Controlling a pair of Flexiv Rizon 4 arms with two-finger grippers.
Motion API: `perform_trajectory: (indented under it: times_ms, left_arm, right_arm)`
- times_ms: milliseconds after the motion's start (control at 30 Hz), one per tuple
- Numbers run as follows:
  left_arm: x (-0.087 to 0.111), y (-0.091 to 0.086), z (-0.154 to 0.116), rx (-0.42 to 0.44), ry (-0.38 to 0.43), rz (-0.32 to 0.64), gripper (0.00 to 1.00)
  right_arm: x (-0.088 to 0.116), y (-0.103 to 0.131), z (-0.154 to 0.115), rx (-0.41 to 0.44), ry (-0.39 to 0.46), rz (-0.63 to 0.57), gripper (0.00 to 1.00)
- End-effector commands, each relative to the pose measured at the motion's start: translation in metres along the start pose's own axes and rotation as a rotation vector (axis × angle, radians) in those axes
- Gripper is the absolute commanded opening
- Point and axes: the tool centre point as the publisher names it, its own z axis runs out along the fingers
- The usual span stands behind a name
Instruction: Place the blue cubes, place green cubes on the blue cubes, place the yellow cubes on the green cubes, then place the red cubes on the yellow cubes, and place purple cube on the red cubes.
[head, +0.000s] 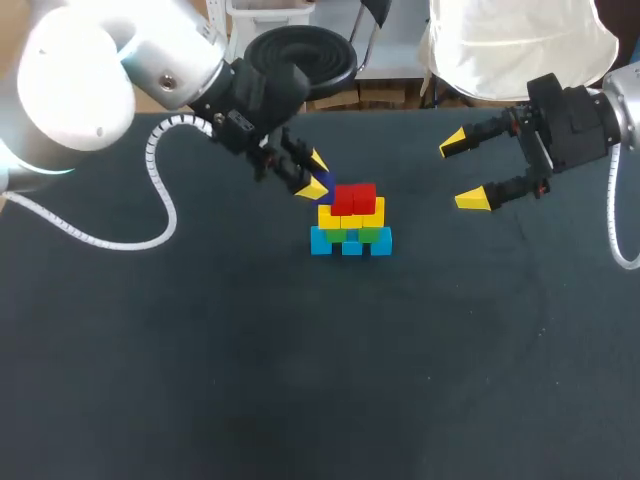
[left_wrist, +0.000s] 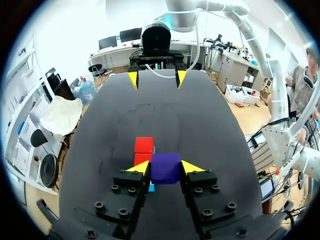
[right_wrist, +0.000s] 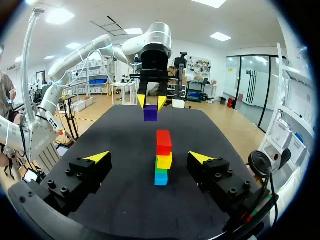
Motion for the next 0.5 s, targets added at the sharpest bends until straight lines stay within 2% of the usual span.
perform_trajectory:
  times_ms: [33,233,367,500]
  left_arm:
    - [0.0,0.001,0.0,0.003,0.004,-0.001,0.0]
    - [-0.012,0.0,0.004,0.001,-0.042,-0.012,0.0]
    - [-0.026,0.001,0.006,-0.029,0.001,0.026,0.0]
    - [-0.029,0.007,0.012,-0.022,-0.018,0.013,0.0]
  right_arm:
    - [0.0,0.001,0.0,0.002,-0.001,-0.001,1.0]
    - [0.0,0.001,0.0,0.002,-0.001,-0.001,1.0]
    - [0.0,0.001,0.0,0.002,-0.001,-0.001,1.0]
    - [0.0,0.001,0.0,0.002,-0.001,-0.001,1.0]
